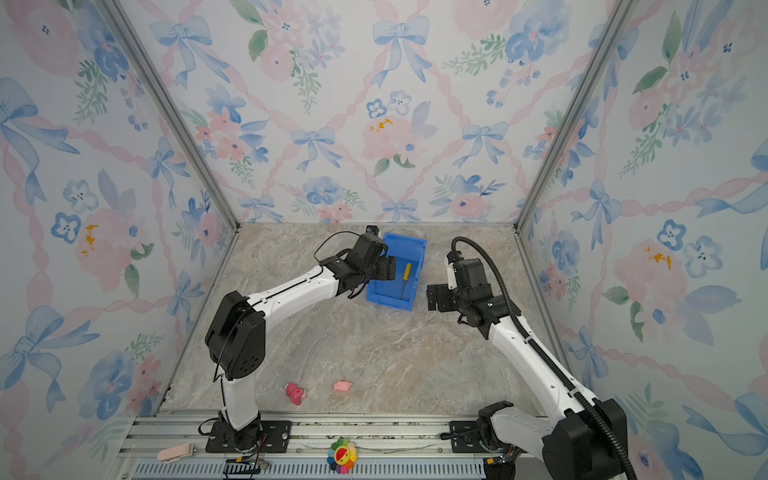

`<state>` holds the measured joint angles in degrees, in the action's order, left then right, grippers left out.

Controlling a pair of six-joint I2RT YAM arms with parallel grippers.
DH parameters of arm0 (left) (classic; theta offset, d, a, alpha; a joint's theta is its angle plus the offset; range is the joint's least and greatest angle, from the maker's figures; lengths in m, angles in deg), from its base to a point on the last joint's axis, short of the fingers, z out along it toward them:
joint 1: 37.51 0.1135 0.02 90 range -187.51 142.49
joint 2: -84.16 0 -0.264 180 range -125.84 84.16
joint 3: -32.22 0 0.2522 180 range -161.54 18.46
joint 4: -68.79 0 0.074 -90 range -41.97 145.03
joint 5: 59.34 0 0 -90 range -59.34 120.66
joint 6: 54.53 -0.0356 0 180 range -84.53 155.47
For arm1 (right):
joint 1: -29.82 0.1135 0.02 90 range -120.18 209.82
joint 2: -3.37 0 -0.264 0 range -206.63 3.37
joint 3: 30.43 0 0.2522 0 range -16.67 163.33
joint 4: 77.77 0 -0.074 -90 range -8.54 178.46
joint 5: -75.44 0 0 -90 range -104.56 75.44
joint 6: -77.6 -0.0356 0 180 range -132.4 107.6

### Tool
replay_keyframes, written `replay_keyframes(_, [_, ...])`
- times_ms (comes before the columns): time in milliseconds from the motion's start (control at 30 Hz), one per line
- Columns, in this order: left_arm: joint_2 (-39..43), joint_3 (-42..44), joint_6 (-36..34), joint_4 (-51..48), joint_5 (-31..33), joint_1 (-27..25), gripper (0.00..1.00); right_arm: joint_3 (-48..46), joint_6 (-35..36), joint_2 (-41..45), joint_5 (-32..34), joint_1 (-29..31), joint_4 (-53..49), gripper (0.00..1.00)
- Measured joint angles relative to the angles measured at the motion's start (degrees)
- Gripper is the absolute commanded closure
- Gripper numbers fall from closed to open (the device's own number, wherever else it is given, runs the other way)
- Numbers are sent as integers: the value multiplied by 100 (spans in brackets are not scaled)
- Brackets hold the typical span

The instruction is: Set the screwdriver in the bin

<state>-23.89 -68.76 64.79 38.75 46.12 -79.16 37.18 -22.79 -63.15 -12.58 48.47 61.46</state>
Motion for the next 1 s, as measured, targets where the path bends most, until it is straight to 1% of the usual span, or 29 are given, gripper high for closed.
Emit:
replay_keyframes(167, [708,894,-177,61,20,48,2,-2,-87,4,151,-42,164,3])
replay_keyframes(233, [1054,1340,-267,254,17,133,2,-81,-164,24,192,-129,334,3])
replay_keyframes(333, [1762,2286,-363,671,46,459,2,-293,-328,39,229,-413,522,3])
replay_keyframes(400, [2240,2957,-396,1014,208,765,2,-448,-466,37,249,-645,575,3])
replay_keyframes(500, [2734,3755,-546,1528,382,1176,2,-629,-595,31,339,-861,671,3])
replay_keyframes(567, [2887,4052,-627,1740,455,1377,2,-793,-614,46,505,-903,820,3])
replay_keyframes(633, [2927,4207,-688,1904,671,1493,2,-1075,-566,157,664,-925,1038,3])
replay_keyframes(733, [2929,4354,-896,2116,1147,1523,2,-1711,-389,621,811,-1001,1447,3])
replay_keyframes(867, [2938,4531,-1270,2323,1755,1556,2,-2402,-197,1220,935,-1322,2000,3])
replay_keyframes(1000, [3056,5073,-1582,2693,1978,1832,2,-2822,52,1279,1069,-1456,2516,3])
